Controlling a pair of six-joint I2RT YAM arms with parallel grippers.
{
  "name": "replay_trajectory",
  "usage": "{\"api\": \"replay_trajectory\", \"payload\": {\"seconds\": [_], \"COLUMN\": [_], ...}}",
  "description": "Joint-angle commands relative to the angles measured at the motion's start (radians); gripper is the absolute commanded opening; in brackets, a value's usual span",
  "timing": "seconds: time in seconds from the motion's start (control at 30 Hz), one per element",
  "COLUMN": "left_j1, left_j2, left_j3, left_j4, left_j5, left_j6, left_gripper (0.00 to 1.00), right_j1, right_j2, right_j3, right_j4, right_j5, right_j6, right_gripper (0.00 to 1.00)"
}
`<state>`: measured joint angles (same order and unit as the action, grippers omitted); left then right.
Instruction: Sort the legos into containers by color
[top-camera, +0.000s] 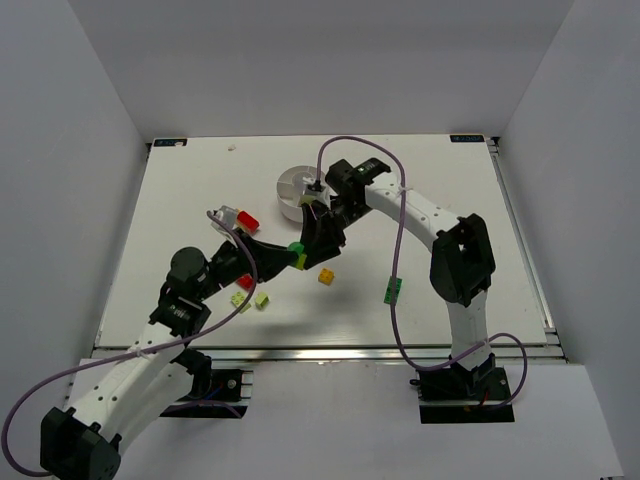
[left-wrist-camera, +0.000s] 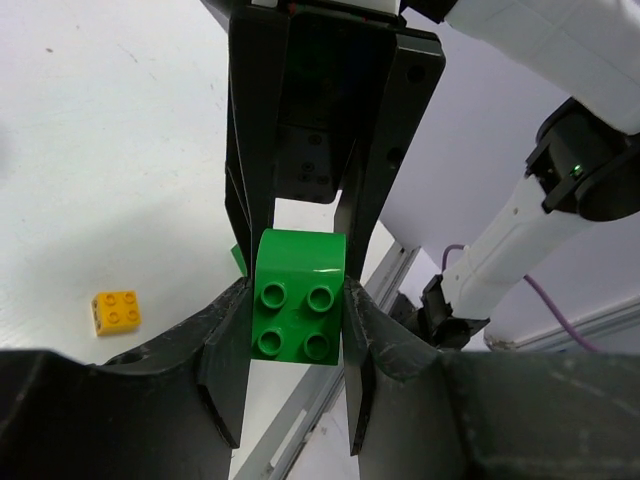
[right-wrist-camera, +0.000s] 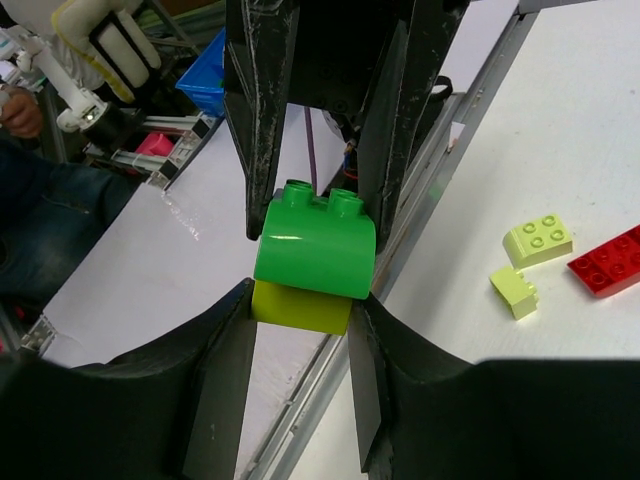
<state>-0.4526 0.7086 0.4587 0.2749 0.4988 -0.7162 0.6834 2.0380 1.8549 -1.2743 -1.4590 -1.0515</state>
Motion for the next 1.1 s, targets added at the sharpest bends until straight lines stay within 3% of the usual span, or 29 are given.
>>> {"api": "replay_trajectory", "payload": {"seconds": [0.0, 0.37, 0.4, 0.47, 0.5, 0.53, 0.63, 0.83, 1.07], "left_j1": [0.002, 0.012, 0.012, 0.012, 0.012, 0.012, 0.012, 0.012, 0.012], "left_j2": [-0.041, -0.061, -0.061, -0.058, -0.057, -0.052, -0.038, -0.009, -0.015], "left_j3": [0.043, 0.11, 0.126, 0.143, 0.161, 0.169, 0.204, 0.232, 0.21], "left_j4": [-0.04, -0.173, -0.186, -0.224, -0.238, -0.265, -0.305, -0.307, -0.292], "left_j5": [-0.074, -0.155, -0.184, -0.221, -0.262, -0.285, -0.341, -0.37, -0.364], "left_j6": [0.047, 0.126, 0.136, 0.146, 0.152, 0.153, 0.153, 0.146, 0.117], "left_gripper": [0.0, 0.0, 0.0, 0.0, 0.0, 0.0, 0.0, 0.0, 0.0], "right_j1": [-0.002, -0.061, -0.067, -0.084, -0.088, -0.093, -0.102, -0.107, -0.104], "right_j2": [-0.035, -0.079, -0.093, -0.171, -0.209, -0.243, -0.331, -0.279, -0.19], "right_j3": [-0.052, -0.12, -0.132, -0.221, -0.267, -0.364, -0.447, -0.386, -0.303], "right_j4": [-0.031, 0.01, 0.056, 0.341, 0.463, 0.715, 0.999, 1.073, 1.096], "right_j5": [0.049, 0.178, 0.207, 0.34, 0.404, 0.549, 0.797, 1.058, 1.126], "right_j6": [-0.079, -0.076, 0.039, 0.224, 0.399, 0.485, 0.709, 1.019, 1.188], "right_gripper": [0.0, 0.0, 0.0, 0.0, 0.0, 0.0, 0.0, 0.0, 0.0]}}
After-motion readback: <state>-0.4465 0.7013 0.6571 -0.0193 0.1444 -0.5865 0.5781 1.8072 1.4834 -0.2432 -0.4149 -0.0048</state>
